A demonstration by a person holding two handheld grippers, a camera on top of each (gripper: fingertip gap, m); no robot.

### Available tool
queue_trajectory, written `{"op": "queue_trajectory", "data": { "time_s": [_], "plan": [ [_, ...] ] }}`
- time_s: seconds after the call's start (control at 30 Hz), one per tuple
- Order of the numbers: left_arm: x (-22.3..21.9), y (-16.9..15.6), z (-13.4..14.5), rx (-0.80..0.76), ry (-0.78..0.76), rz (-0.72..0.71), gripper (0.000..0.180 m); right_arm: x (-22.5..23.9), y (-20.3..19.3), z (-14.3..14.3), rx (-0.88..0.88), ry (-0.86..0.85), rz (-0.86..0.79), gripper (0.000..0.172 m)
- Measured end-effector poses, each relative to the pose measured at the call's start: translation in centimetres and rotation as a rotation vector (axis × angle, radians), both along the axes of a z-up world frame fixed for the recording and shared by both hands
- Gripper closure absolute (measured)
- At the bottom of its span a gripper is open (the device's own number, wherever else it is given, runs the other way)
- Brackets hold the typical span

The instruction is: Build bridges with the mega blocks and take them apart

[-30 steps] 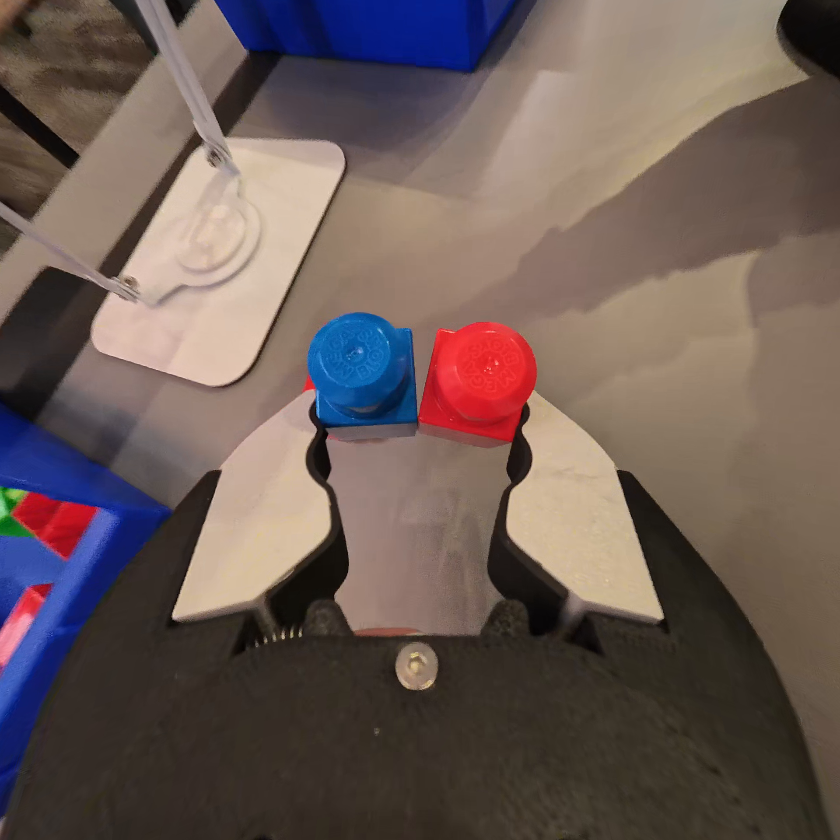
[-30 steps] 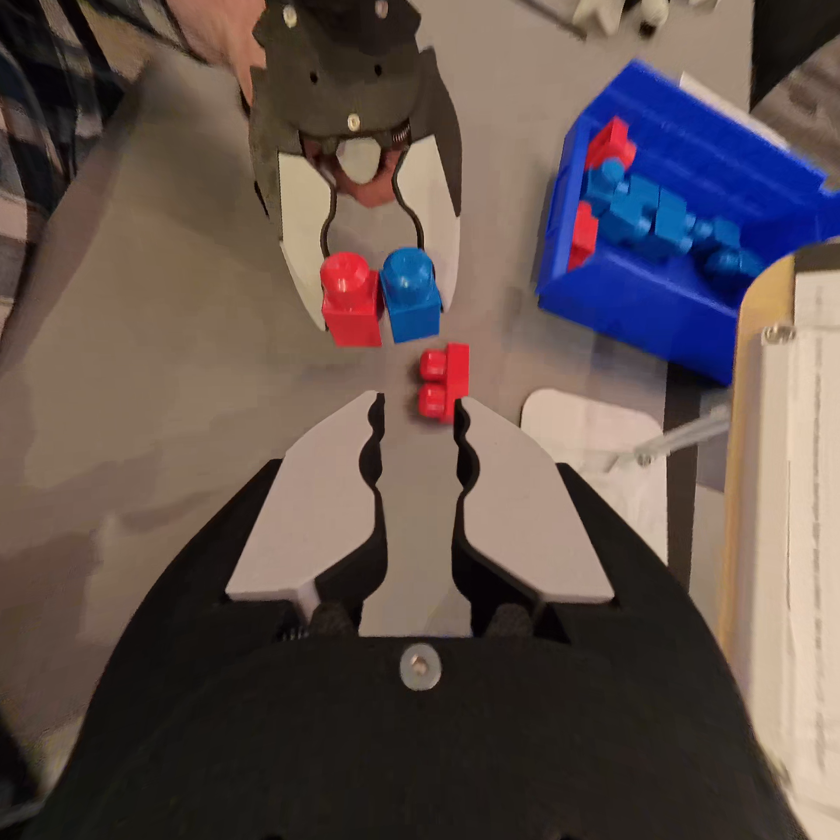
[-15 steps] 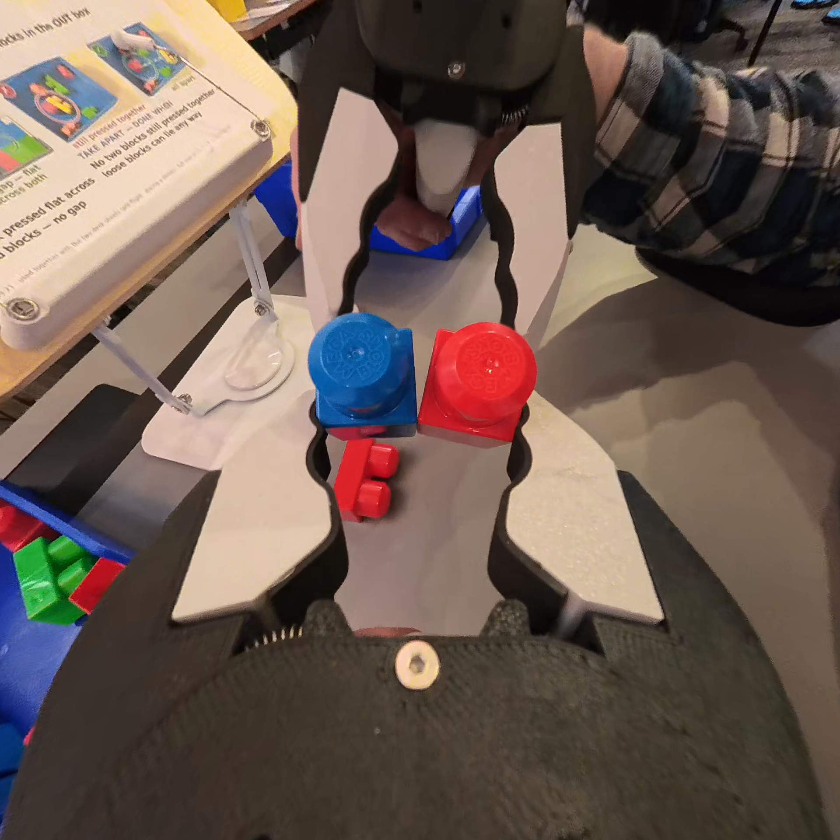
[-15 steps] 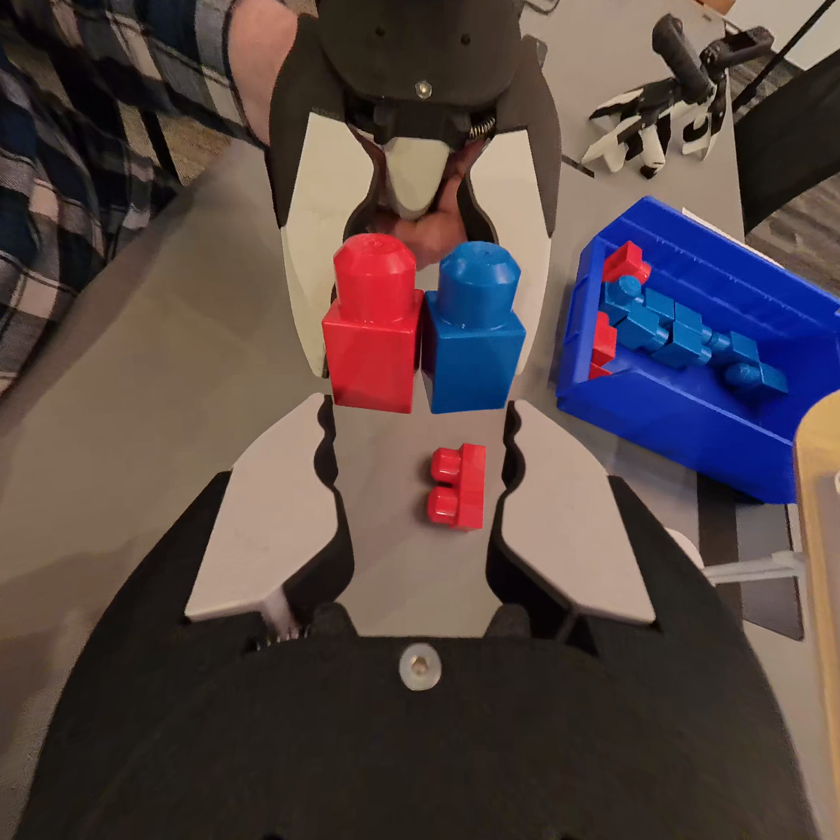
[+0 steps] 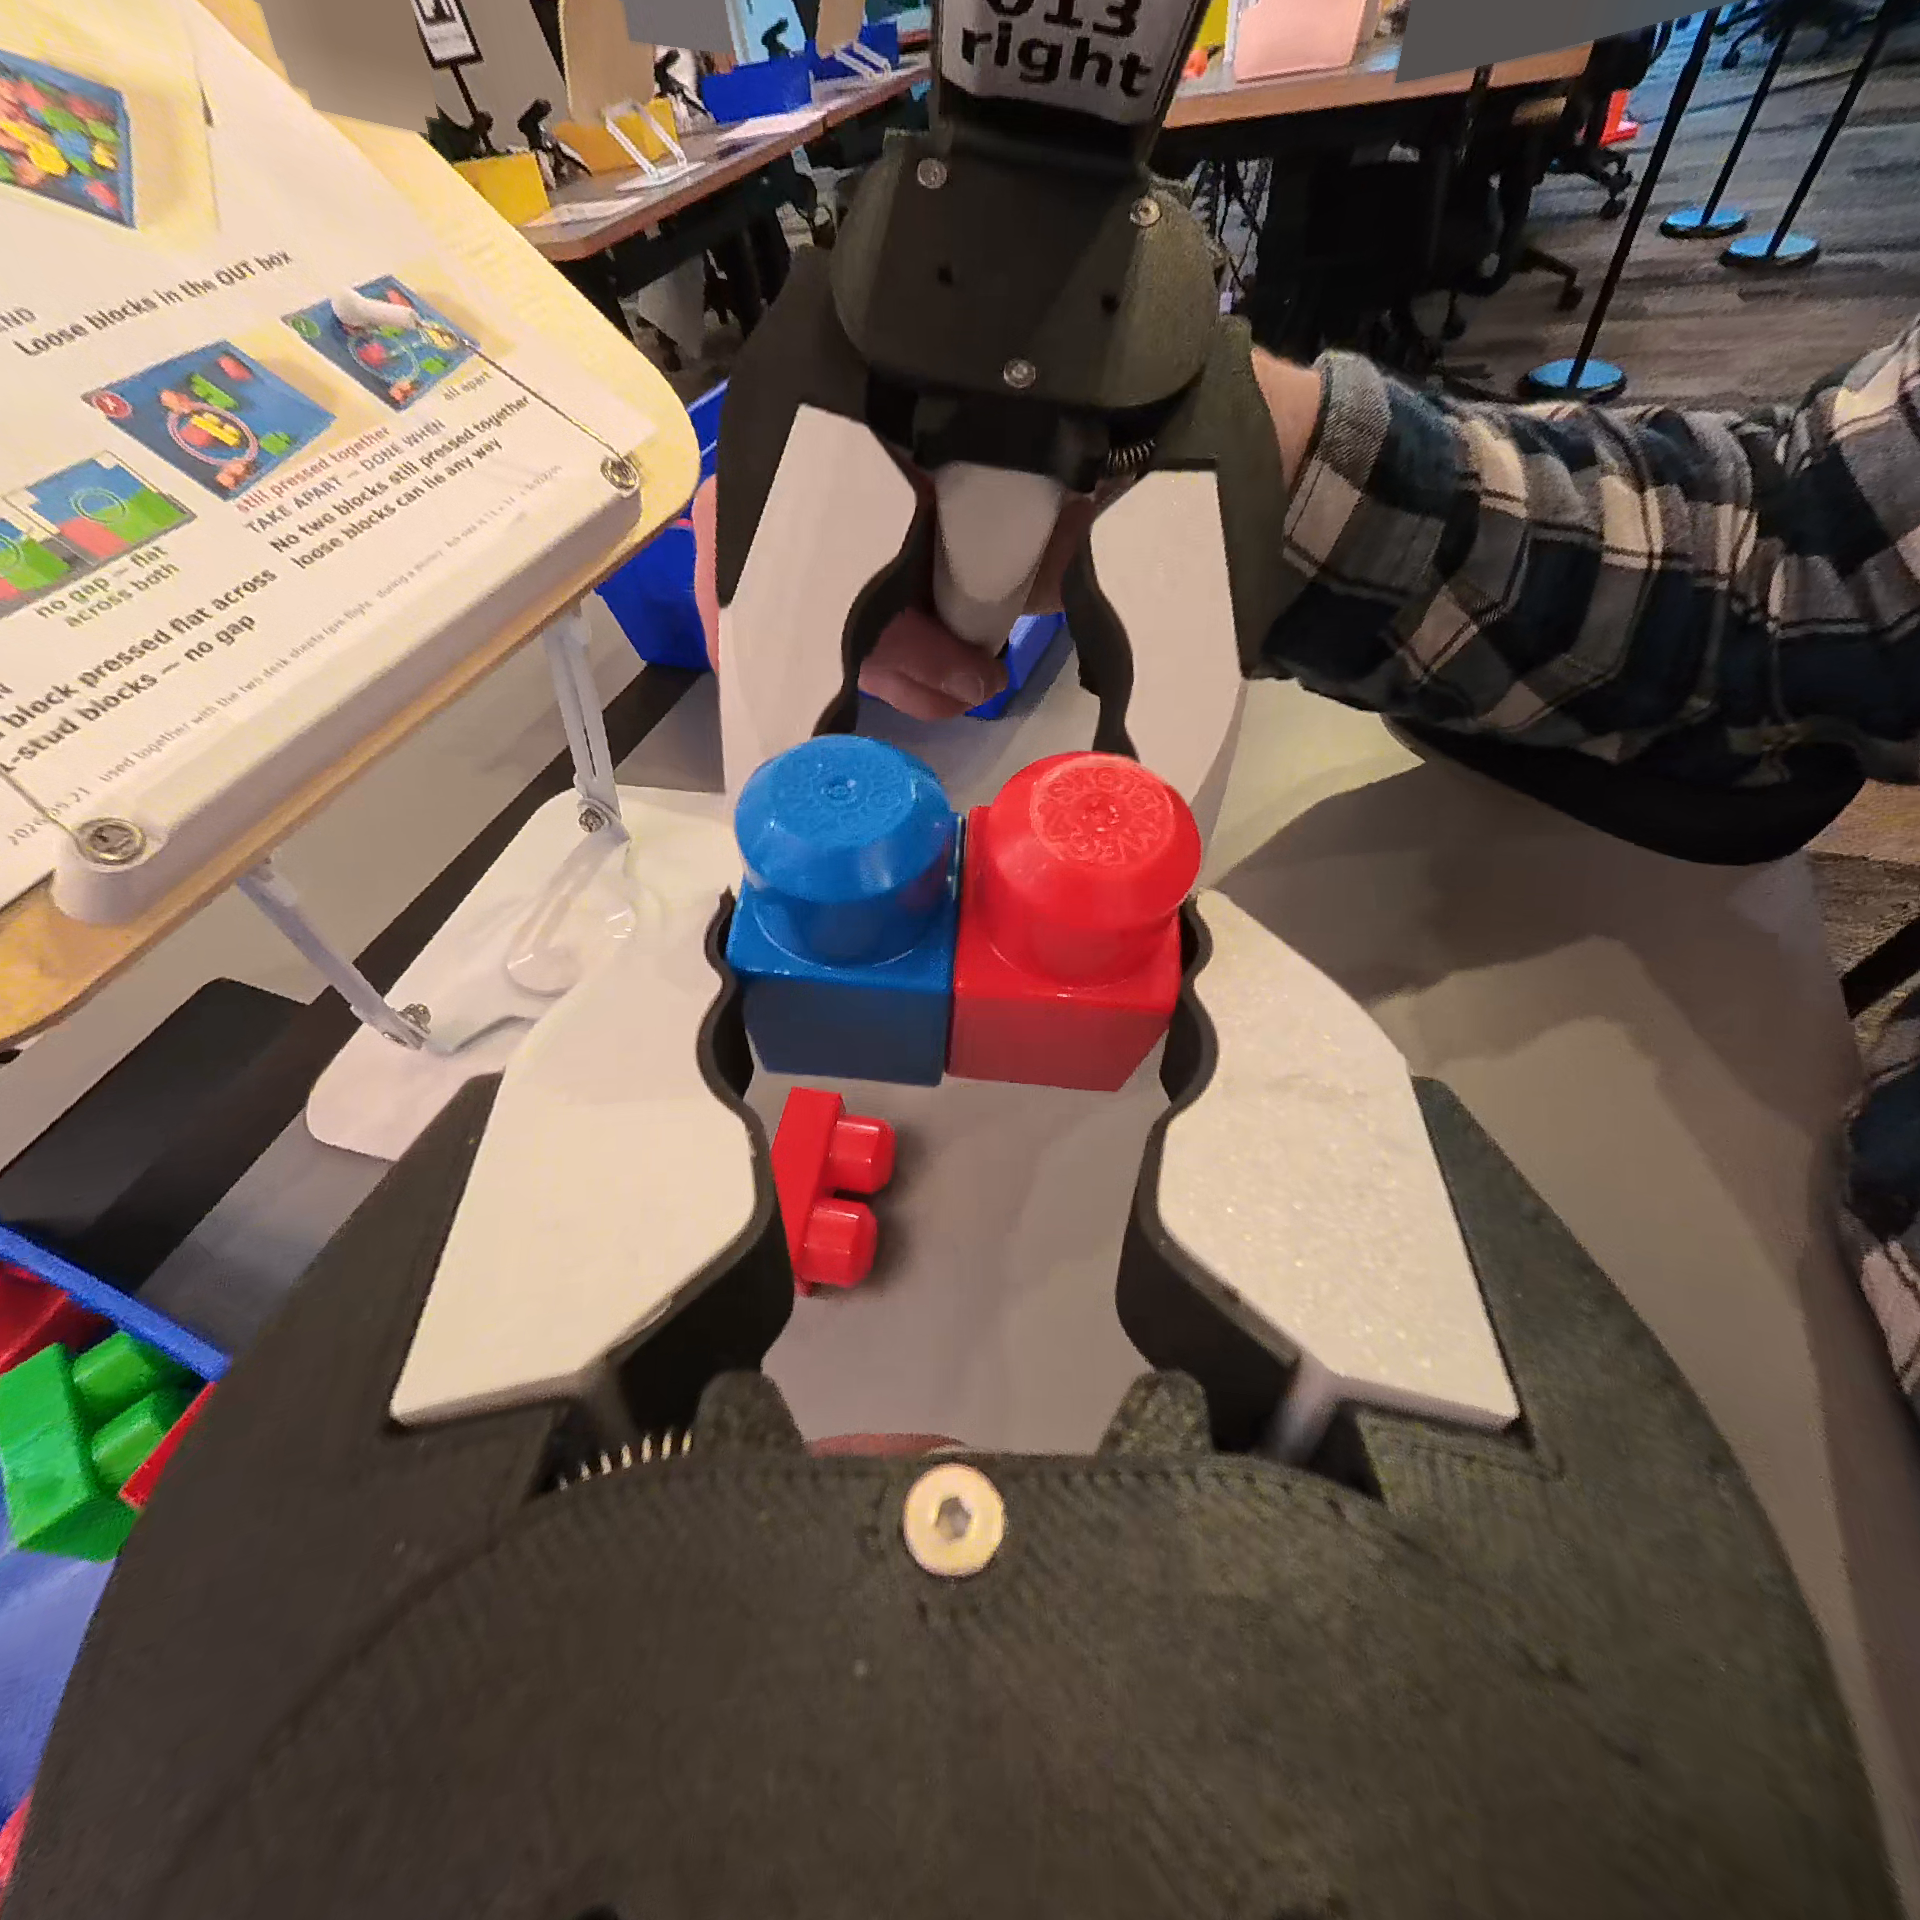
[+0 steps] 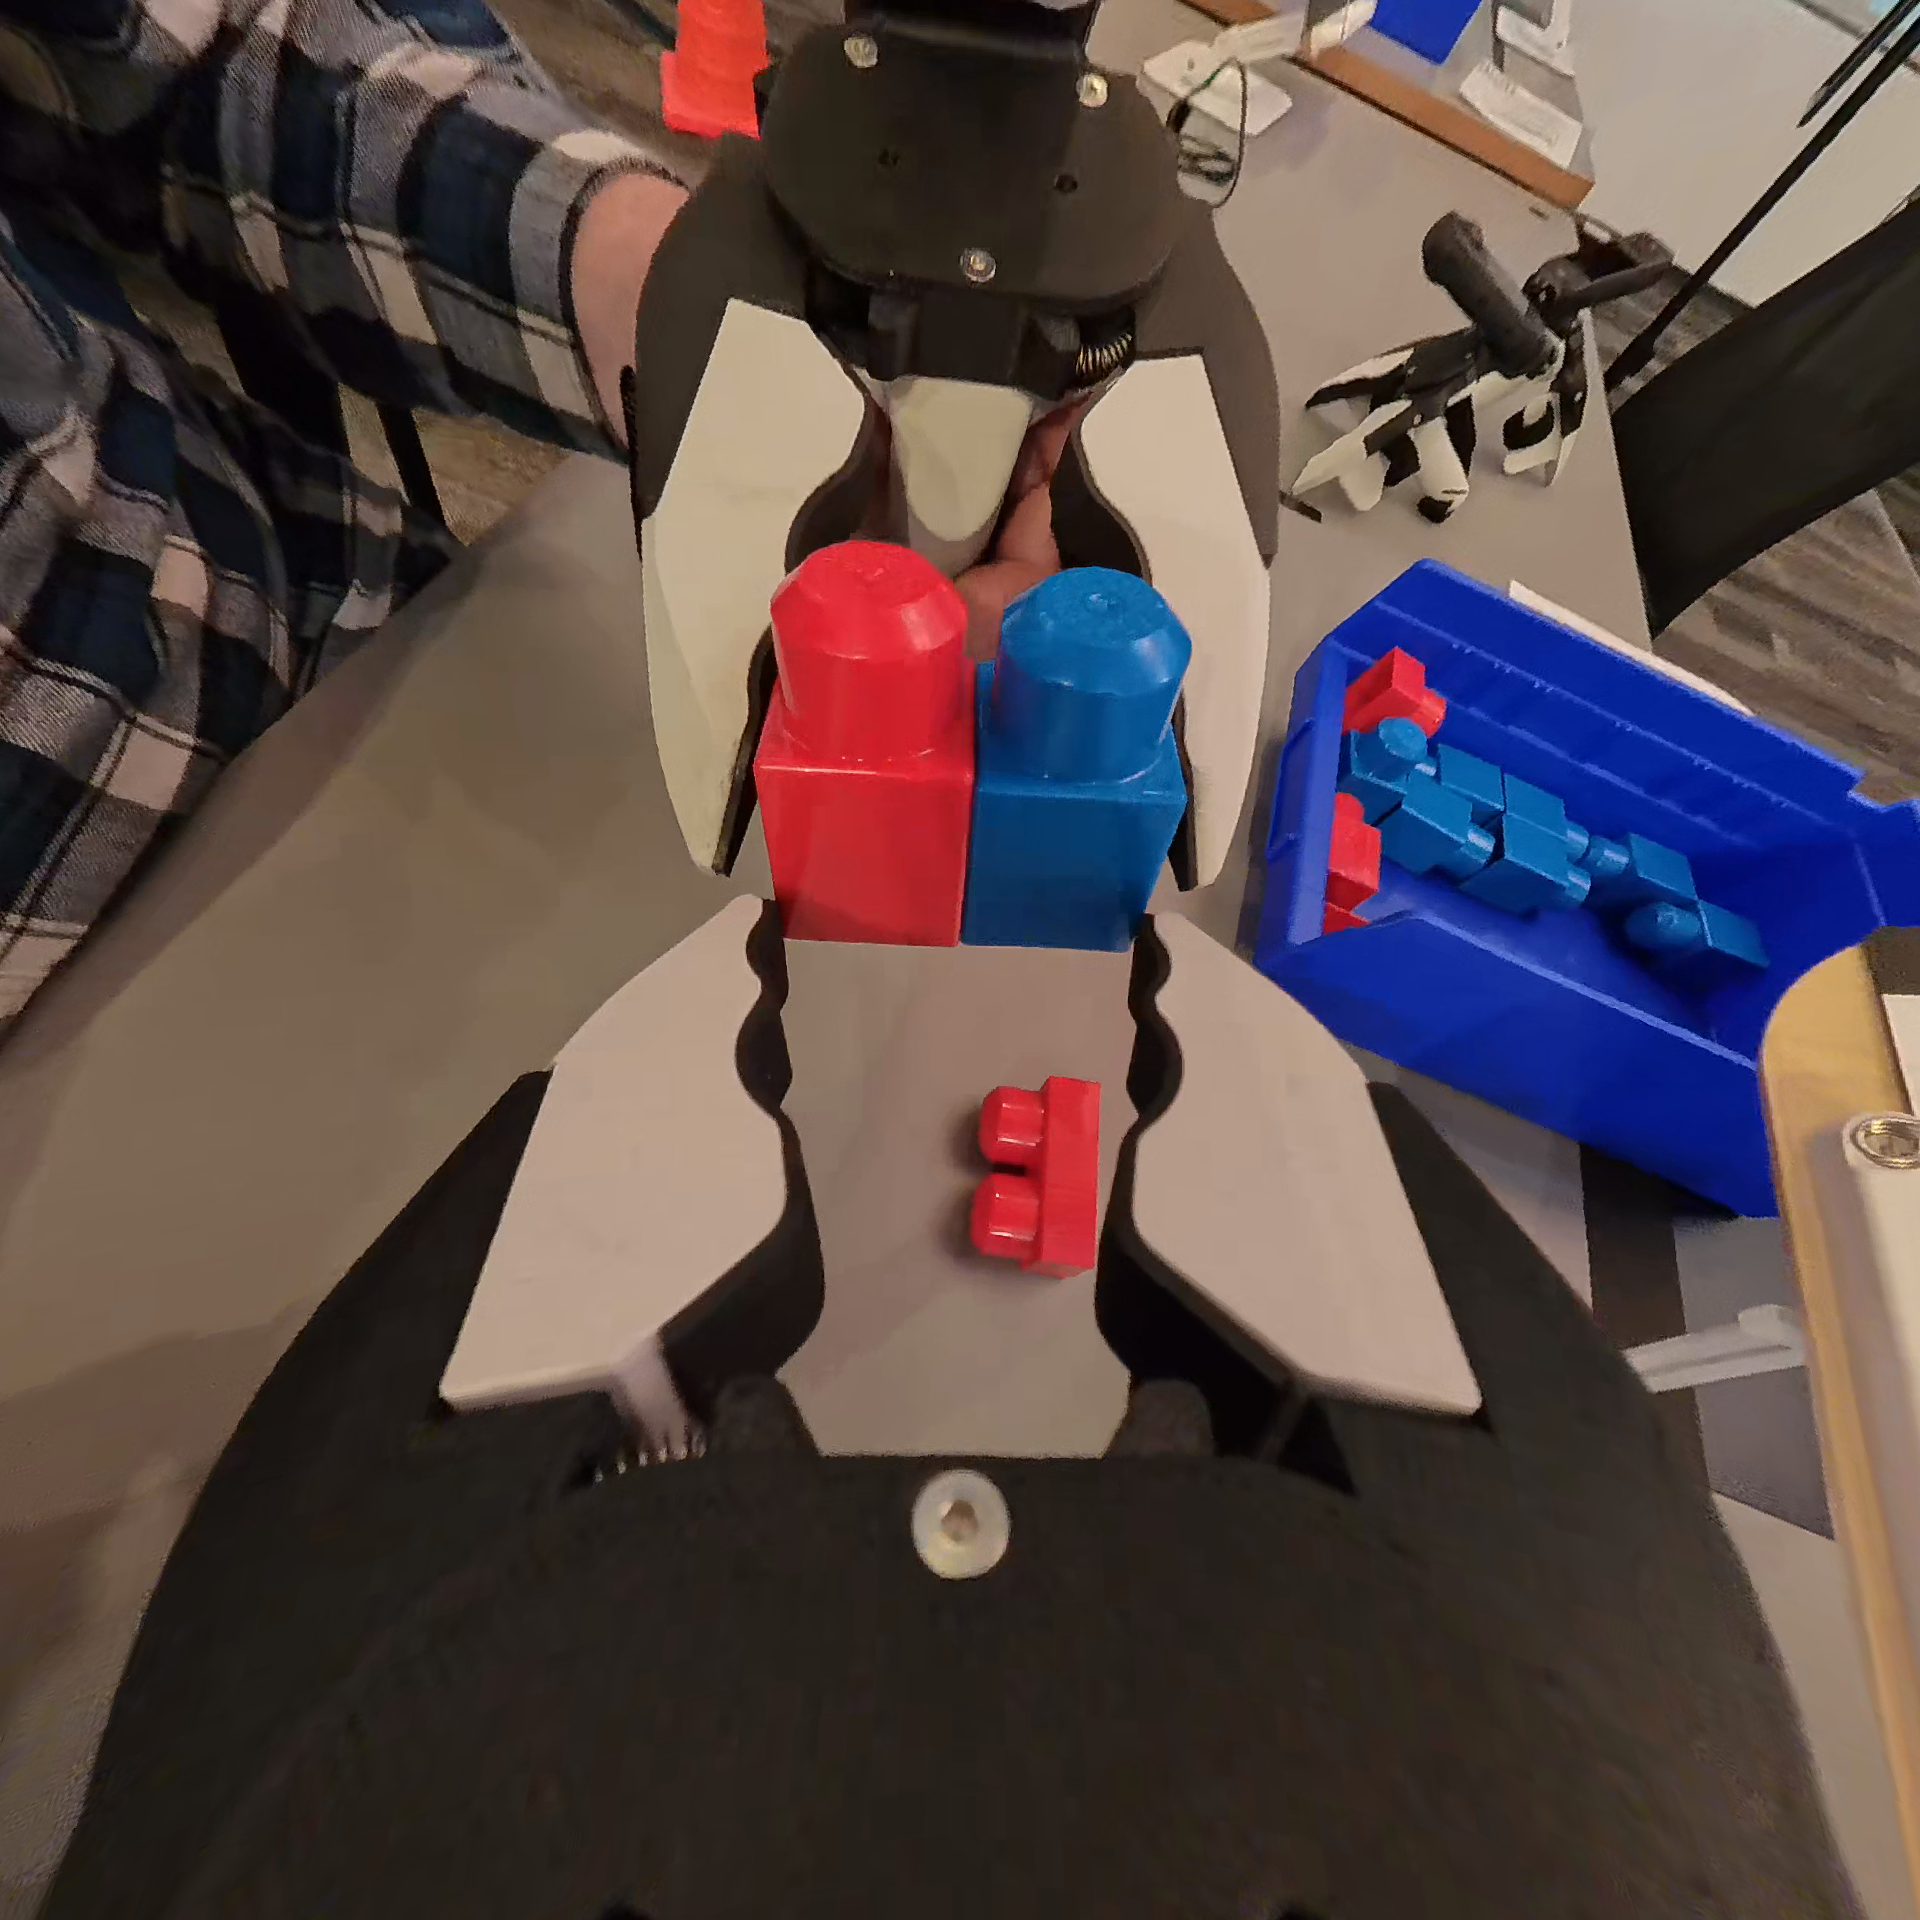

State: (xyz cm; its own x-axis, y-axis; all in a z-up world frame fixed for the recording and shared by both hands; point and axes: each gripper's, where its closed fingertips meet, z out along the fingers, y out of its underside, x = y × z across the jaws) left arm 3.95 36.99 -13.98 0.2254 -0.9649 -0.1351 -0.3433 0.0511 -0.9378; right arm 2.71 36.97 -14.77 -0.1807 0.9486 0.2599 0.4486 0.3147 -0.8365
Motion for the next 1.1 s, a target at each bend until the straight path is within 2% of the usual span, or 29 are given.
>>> {"op": "queue_trajectory", "data": {
  "time_s": [0.4, 0.67, 0.97, 1.1],
  "plan": [
    [0.6, -0.1, 3.5, 0.024, -0.129, -0.001, 0.103, 0.0, -0.1, 2.8, -0.056, 0.188, 0.03, 0.107],
    [0.7, 0.3, 5.8, 0.011, -0.319, 0.047, 0.103, 0.0, 0.1, 4.3, -0.103, 0.291, 0.034, 0.108],
    [0.7, -0.3, 6.8, -0.076, -0.445, -0.041, 0.103, 0.6, -0.4, 6.2, -0.199, 0.417, 0.089, 0.108],
    [0.7, -0.6, 6.3, -0.057, -0.421, -0.069, 0.103, 0.8, -0.6, 6.3, -0.195, 0.404, 0.092, 0.108]
  ]
}}
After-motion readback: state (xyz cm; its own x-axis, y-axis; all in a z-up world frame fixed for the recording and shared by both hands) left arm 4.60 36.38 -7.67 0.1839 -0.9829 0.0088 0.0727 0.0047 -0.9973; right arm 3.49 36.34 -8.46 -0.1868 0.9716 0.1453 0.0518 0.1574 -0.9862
